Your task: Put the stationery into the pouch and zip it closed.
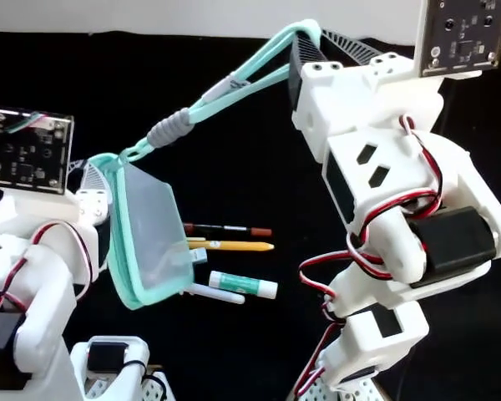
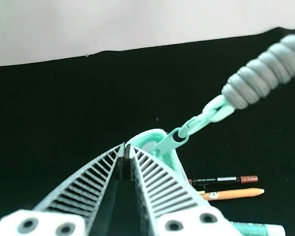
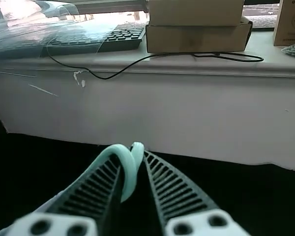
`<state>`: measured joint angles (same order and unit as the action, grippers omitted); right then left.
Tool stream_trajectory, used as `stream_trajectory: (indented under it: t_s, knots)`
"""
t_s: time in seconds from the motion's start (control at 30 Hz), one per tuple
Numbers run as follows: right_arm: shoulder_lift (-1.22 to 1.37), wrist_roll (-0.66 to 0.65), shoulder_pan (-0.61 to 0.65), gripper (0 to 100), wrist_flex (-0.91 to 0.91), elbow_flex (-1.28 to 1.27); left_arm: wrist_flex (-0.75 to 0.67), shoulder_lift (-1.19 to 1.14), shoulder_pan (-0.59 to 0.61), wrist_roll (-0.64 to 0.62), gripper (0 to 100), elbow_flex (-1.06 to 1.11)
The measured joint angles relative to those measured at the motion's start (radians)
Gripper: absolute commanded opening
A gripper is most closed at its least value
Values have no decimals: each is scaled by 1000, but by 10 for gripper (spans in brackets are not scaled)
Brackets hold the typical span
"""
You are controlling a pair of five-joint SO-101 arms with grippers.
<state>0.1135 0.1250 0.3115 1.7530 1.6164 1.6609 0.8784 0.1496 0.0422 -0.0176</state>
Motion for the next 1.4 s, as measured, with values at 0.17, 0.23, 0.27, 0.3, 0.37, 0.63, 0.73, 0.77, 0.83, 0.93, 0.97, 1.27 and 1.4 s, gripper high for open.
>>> stream_trajectory:
  t_s: [0.17, 0.23, 0.27, 0.3, 0.37, 0.63, 0.73, 0.77, 0.83, 0.93, 0.97, 1.27, 1.4]
  knots:
    - [-2, 0, 40, 6, 0, 2, -38, 0, 3, -37, 5, 2]
    - [-2, 0, 83, 6, 0, 3, -52, 0, 17, -60, 5, 2]
    - [-2, 0, 112, 6, 0, 3, -57, 0, 23, -72, 5, 3]
    - [-2, 0, 143, 6, 0, 3, -61, 0, 25, -83, 5, 3]
    - [-2, 0, 199, 6, 0, 3, -74, 0, 25, -103, 5, 3]
    - [-2, 0, 307, 6, 0, 3, -91, 0, 25, -120, 7, 3]
    - [-2, 0, 308, 6, 0, 3, -91, 0, 25, -120, 7, 3]
    - [-2, 0, 308, 6, 0, 3, -91, 0, 25, -120, 7, 3]
    - [-2, 0, 310, 6, 0, 3, -91, 0, 25, -120, 7, 3]
    - [-2, 0, 310, 6, 0, 3, -91, 0, 25, -120, 7, 3]
    - [-2, 0, 310, 6, 0, 3, -91, 0, 25, -120, 7, 3]
    - [-2, 0, 313, 6, 0, 3, -133, -5, 26, -52, 7, 132]
    - [-2, 0, 350, 6, -8, 3, -187, -9, 26, 3, 15, 212]
